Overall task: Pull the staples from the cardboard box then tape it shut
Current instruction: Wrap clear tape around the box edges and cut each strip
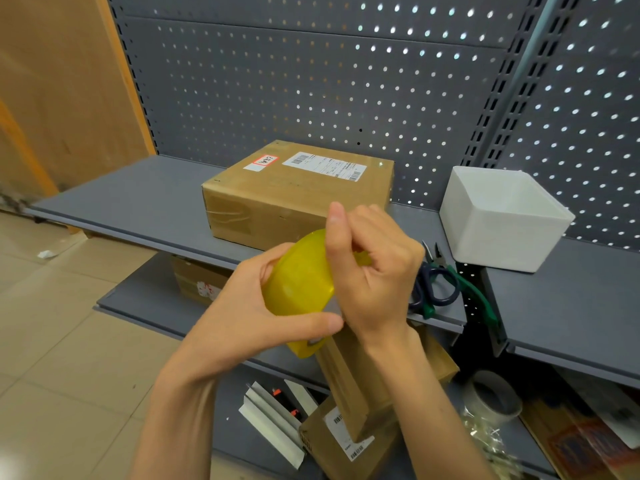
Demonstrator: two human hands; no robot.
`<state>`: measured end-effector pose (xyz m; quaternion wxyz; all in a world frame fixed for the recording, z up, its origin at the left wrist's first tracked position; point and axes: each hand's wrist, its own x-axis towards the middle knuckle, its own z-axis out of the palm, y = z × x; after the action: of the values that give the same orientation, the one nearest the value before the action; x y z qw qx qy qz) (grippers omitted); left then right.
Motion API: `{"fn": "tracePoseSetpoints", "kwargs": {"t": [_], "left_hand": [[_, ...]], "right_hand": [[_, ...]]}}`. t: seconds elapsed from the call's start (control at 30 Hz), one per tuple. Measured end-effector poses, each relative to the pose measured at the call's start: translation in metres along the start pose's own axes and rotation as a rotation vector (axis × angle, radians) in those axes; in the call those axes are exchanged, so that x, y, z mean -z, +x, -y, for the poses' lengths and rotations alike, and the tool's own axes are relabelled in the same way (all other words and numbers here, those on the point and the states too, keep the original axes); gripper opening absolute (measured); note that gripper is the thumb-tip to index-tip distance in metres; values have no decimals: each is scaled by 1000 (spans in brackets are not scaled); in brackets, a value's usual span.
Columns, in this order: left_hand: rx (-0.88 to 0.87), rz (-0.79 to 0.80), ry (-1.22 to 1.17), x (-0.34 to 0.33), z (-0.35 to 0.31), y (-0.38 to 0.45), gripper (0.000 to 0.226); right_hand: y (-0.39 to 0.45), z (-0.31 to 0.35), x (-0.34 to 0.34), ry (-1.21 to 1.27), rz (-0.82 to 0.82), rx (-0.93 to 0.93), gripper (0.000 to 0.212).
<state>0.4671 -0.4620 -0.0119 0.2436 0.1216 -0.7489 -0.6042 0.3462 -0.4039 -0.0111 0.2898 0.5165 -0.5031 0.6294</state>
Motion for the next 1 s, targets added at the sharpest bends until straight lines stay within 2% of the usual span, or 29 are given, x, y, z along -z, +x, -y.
{"fn": "tracePoseSetpoints", "kwargs": {"t": [0.2, 0.6, 0.77, 1.0], "left_hand": [[6, 35, -110, -5, 0, 2, 43], [19, 16, -128, -9, 0, 6, 40], [2, 19, -131, -10, -1, 7, 38], [26, 30, -92, -5, 1, 9, 38]], "right_hand": [[4, 3, -3, 13, -115, -31, 49], [6, -1, -6, 19, -115, -131, 51], [6, 1, -5, 28, -192, -170, 50], [3, 0, -4, 63, -40, -146, 48]]}}
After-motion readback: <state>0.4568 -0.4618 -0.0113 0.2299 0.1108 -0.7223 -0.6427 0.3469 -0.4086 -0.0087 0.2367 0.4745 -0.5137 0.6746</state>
